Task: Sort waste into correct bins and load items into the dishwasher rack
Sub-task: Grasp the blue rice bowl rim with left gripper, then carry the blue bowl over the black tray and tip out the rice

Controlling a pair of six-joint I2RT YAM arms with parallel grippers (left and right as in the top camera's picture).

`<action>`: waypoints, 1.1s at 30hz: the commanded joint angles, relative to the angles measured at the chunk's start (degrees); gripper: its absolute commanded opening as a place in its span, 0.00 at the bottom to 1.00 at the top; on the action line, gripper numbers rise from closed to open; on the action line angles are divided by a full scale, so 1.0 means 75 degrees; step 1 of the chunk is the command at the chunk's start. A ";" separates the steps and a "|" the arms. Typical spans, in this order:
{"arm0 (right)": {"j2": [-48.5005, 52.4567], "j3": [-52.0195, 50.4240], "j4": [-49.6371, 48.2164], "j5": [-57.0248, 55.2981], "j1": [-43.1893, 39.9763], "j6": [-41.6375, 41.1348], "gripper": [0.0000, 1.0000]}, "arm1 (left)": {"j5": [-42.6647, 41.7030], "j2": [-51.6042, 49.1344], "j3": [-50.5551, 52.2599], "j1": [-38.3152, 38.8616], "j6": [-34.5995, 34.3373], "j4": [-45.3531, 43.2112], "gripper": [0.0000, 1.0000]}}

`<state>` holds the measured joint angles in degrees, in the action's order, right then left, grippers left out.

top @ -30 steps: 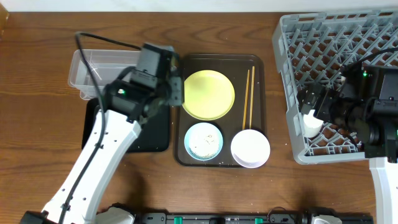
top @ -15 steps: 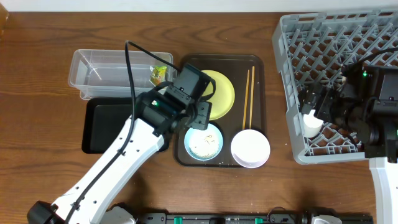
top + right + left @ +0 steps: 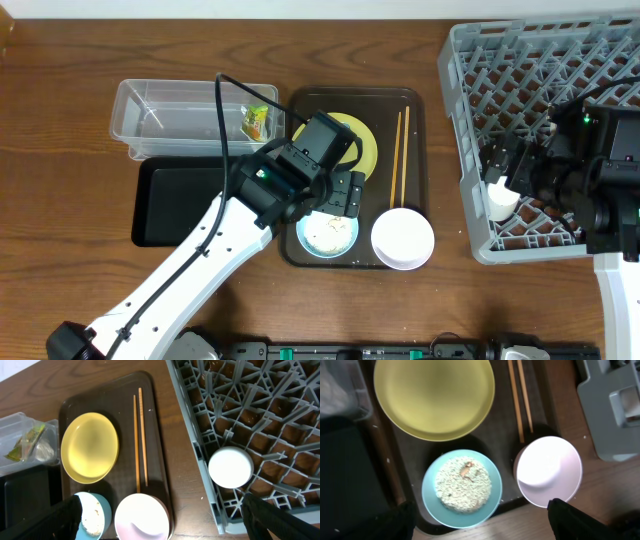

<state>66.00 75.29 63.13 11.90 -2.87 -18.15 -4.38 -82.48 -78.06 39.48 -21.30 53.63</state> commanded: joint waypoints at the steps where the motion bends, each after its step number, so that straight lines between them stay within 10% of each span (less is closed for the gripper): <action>1: 0.0000 0.0047 -0.0009 -0.0070 0.0044 0.0143 0.99 | -0.0207 0.0009 0.0093 0.0017 -0.0172 0.0012 0.87; 15: 0.0000 0.0047 -0.0012 -0.0070 0.0044 0.0143 0.99 | -0.0621 -0.0152 0.0119 0.0087 -0.0886 -0.0428 0.90; 33: 0.0000 0.0047 -0.0012 -0.0070 0.0044 0.0143 0.99 | 0.0277 -0.3418 0.0131 0.0828 -0.3509 -0.0697 0.41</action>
<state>66.00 75.29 63.13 11.88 -2.87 -18.15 -3.79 -106.52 -77.47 45.84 -44.18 48.56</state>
